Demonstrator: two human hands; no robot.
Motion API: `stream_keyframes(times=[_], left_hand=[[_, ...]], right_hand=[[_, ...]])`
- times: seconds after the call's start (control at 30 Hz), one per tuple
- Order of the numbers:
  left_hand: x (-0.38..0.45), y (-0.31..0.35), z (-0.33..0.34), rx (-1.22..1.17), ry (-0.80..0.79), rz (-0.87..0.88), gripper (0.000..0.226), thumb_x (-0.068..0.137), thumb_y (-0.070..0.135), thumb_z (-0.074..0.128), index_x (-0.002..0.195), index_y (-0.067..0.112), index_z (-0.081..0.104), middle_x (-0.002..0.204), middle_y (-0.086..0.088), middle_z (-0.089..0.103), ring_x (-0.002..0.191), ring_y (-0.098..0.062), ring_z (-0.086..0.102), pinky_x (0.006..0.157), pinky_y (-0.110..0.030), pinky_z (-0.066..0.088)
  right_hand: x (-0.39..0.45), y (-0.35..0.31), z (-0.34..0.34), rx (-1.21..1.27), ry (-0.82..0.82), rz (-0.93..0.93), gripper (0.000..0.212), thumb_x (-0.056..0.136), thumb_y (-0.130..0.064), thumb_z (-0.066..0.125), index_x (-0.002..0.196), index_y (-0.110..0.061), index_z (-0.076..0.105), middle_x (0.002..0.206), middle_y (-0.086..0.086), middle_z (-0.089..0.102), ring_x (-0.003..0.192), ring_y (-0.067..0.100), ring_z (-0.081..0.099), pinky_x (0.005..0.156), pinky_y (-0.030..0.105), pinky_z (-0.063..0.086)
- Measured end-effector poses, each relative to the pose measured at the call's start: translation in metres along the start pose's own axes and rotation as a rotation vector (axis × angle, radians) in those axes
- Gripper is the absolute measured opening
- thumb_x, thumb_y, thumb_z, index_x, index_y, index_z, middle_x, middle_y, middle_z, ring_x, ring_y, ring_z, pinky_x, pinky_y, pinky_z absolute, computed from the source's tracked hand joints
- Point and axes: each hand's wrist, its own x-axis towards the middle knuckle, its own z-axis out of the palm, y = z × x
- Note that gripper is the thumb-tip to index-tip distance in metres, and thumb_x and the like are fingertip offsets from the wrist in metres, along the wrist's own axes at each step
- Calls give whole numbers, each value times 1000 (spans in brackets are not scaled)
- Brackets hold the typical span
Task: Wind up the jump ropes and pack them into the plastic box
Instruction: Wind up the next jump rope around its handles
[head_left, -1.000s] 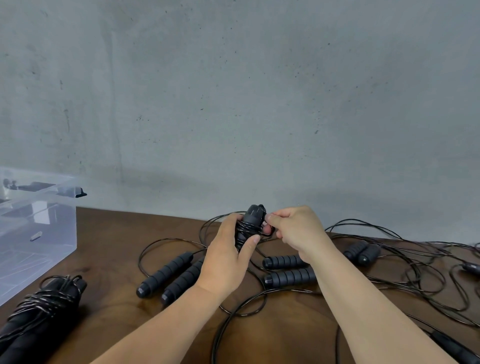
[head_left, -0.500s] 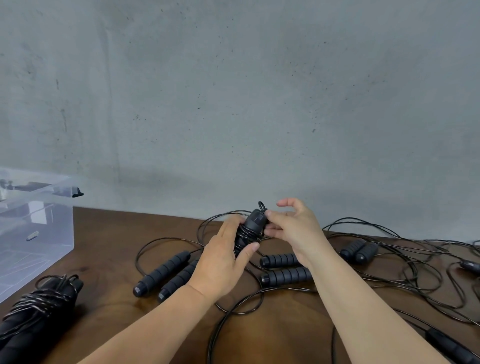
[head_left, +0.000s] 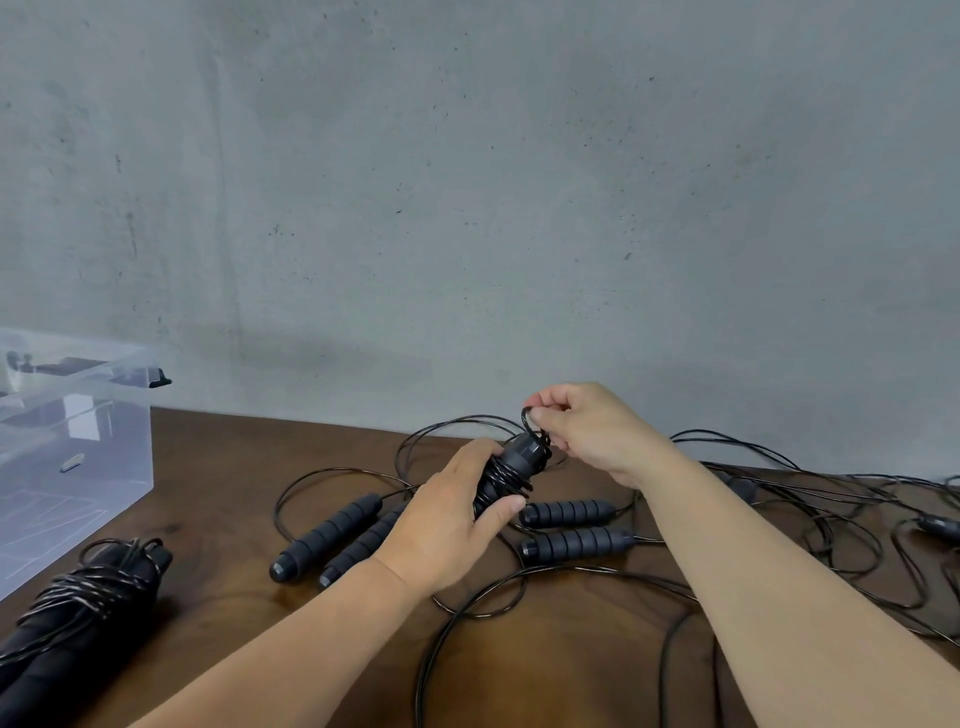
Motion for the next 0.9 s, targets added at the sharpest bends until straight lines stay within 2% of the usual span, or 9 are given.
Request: stream_keyframes(times=[0.1,0.33,0.43,0.5,0.57,0.63,0.73,0.77,0.9], left_hand=[[6,2,-8,25,-47,3,46,94,47,55,133,28,39,109,17,50,79,0,51,68,-18,40],[15,5,-10,-59,72,-95,50,84,47,69,127,34,47,122,20,45,103,0,48,83,-19,38],[19,9,-10,-54,117,-172,53,81,48,71,125,36,46,122,20,42,102,-1,48,81,-20,37],[22,10,-11,-37,136,-242,54,80,51,71,124,37,43,123,17,46,104,-7,51,83,-24,40],[25,12,-11,6,145,-314,58,78,55,69,126,38,40,127,11,50,111,-16,55,91,-32,43],[28,13,-10,99,120,-380,71,78,57,66,137,35,33,135,7,49,121,-21,51,101,-38,39],[27,16,-18,191,30,-428,83,79,57,63,147,31,24,139,3,49,130,-24,43,104,-41,29],[27,19,-23,159,6,-445,82,80,56,63,147,30,24,139,3,49,130,-25,42,103,-40,28],[21,20,-55,-81,18,-539,76,80,59,56,145,29,34,136,1,53,126,-24,49,108,-42,36]], right_hand=[[2,-3,-1,-32,60,-73,13,98,-22,57,107,-22,66,100,-2,65,85,9,57,78,24,49],[0,3,15,420,125,67,19,97,-21,59,116,-18,63,83,-4,53,55,3,44,51,18,37],[-5,4,26,449,263,158,34,97,-34,57,129,-23,52,107,0,58,78,11,55,65,26,47],[-14,3,33,461,294,272,32,99,-41,50,122,-18,53,104,2,58,85,16,57,74,33,54],[-23,0,39,621,147,360,28,100,-40,49,104,-15,59,91,3,62,80,17,62,78,38,56],[-29,-3,50,721,-17,360,22,99,-35,56,104,-15,64,87,7,73,77,18,68,78,40,59],[-22,-2,66,648,-6,305,24,97,-32,58,108,-12,68,97,8,75,81,19,68,93,47,54],[-19,-2,67,658,25,304,24,97,-32,58,106,-12,68,97,9,75,82,19,67,92,46,54],[-10,-17,80,843,48,282,20,100,-24,56,98,-7,65,88,13,72,72,18,71,61,29,56]])
